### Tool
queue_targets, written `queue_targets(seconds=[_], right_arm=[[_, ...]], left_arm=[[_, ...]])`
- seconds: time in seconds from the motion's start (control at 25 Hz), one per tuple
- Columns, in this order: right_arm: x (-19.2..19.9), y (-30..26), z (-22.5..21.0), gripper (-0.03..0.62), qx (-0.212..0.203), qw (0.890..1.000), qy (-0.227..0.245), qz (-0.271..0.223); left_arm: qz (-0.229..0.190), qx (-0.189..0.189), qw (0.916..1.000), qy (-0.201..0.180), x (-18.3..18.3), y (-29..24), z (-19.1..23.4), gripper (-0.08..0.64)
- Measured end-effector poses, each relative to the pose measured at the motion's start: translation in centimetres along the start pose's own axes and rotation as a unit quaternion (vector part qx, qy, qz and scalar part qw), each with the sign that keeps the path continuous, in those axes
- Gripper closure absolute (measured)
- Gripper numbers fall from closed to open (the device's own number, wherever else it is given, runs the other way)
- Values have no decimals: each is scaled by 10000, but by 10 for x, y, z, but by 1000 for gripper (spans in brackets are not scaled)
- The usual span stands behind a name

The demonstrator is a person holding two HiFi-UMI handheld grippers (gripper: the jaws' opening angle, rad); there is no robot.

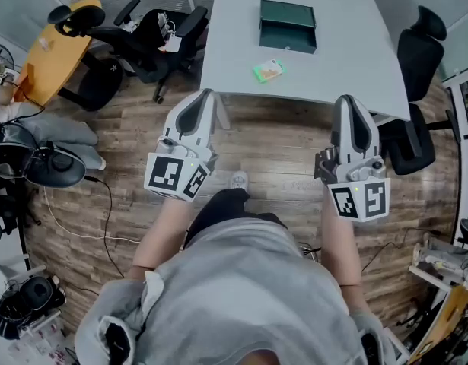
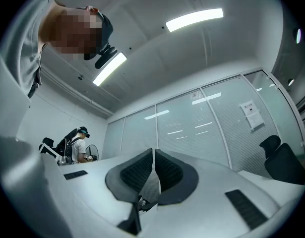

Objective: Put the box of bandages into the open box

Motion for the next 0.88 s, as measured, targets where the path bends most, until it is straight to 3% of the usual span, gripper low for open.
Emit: queue_targets(seconds=[0.2, 0.52, 0.88], right_arm=[[8, -47, -8, 541, 98, 9999, -23, 39], [17, -89, -25, 541, 121, 9997, 4, 225], [35, -157, -76, 541, -200, 9993, -90, 306]], left_arm=[[82, 118, 9999, 37, -3, -38, 39, 543], [273, 272, 9992, 118, 2, -80, 65, 543], [389, 60, 9991, 141, 5, -149, 90, 543]])
Point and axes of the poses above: the fingertips, and each gripper's own axes: y backward along the fingers, z to its left, x out of its underside, the point moved 4 cm from there along y, backward along the fingers, and after that the axes turned 14 degrees about z, right-handed, at the moved point
